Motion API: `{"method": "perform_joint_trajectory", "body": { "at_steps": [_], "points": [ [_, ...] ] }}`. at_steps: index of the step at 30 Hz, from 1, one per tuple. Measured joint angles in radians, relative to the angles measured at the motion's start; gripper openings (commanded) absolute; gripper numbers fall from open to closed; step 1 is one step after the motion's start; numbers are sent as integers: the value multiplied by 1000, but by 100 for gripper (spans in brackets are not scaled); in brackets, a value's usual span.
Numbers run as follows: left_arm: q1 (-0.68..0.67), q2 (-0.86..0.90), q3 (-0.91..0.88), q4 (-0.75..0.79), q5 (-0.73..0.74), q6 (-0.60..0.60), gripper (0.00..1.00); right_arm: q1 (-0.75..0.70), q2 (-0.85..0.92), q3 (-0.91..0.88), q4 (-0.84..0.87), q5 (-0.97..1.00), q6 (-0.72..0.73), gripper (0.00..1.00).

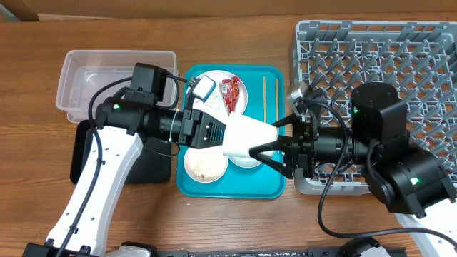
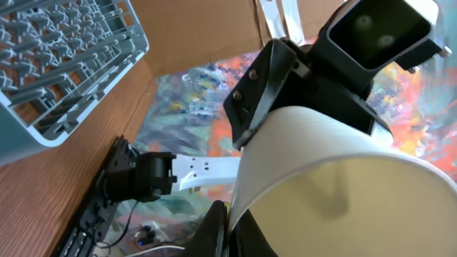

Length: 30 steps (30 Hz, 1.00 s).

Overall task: Sort waste into correct bins and load items into the dishwasher
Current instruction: 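Hand the white cup from the left gripper to the right gripper, then place the white cup in the dish rack with the right gripper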

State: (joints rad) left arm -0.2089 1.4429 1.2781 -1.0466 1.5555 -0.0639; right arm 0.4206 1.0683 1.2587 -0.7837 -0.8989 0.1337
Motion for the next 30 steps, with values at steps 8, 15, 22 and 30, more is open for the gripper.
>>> {"method": "perform_joint_trajectory", "body": {
  "at_steps": [8,15,22,30],
  "points": [
    [-13,0,0,0,4,16,90,11,-18,0,-5,18,3,45],
    [-13,0,0,-44,-217,5,94,13,-176,1,-219,402,102,50],
    [-13,0,0,-79,-419,-15,90,13,-236,6,-526,878,315,50],
    [-13,0,0,-103,-476,-16,89,13,33,5,-698,1062,510,50]
  ]
}}
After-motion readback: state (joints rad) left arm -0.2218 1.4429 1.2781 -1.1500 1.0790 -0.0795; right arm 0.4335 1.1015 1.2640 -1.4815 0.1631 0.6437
